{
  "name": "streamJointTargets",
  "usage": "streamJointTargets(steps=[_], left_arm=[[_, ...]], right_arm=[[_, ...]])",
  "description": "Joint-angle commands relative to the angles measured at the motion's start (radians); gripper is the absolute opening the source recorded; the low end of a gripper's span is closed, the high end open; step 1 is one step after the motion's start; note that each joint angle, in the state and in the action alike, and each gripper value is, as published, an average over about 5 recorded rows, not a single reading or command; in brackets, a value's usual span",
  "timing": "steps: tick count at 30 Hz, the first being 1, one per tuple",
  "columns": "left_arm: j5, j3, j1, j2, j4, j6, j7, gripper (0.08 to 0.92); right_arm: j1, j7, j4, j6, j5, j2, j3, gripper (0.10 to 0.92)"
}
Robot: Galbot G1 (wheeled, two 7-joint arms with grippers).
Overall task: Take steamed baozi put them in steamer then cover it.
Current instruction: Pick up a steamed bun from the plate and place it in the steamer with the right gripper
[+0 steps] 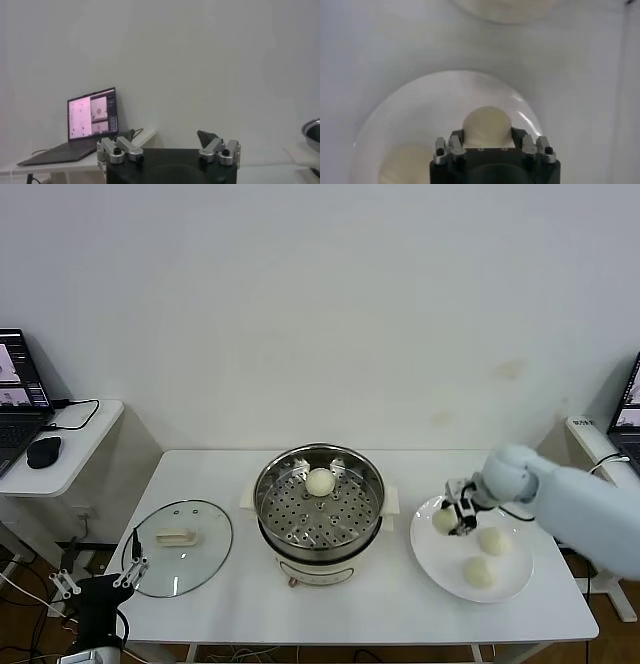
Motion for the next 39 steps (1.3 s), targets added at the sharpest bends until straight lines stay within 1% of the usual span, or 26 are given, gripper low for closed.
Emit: streamJointTargets(steps=[1, 5, 8, 12, 15, 21, 25, 39], left_arm=[[-0.001, 0.003, -0.003, 0.002, 0.003, 0.000, 0.000, 0.823], [-0.002, 0.009, -0.008, 0.006, 0.005, -0.001, 0.000, 0.823], [-0.001, 0.009, -0.013, 0.006, 0.005, -0.001, -0.001, 0.823], [0.000, 0.006, -0.016, 0.002, 0.004, -0.003, -0.002, 0.823], [0.001, 0.000, -0.016, -0.002, 0.005, -0.006, -0.003, 0.823], [0.001, -0.008, -0.024, -0.012, 0.009, -0.006, -0.003, 0.823], [0.002, -0.009, -0.030, -0.017, 0.009, -0.006, -0.002, 0.823], [0.002, -0.014, -0.027, -0.018, 0.014, -0.011, -0.004, 0.823]], right_arm=[[0.445, -0.017, 0.113, -0.051, 0.220, -0.034, -0.207, 0.596], [0.644, 0.010, 0.168, -0.112, 0.369, 0.056, -0.317, 0.601], [0.711, 0.049, 0.185, -0.164, 0.469, 0.158, -0.351, 0.602], [0.681, 0.118, 0.178, -0.239, 0.566, 0.295, -0.343, 0.608], [0.613, 0.173, 0.159, -0.289, 0.602, 0.391, -0.327, 0.610], [0.491, 0.273, 0.084, -0.363, 0.647, 0.573, -0.319, 0.611], [0.437, 0.306, 0.035, -0.380, 0.654, 0.643, -0.324, 0.611], [0.284, 0.322, -0.101, -0.379, 0.576, 0.721, -0.333, 0.619]])
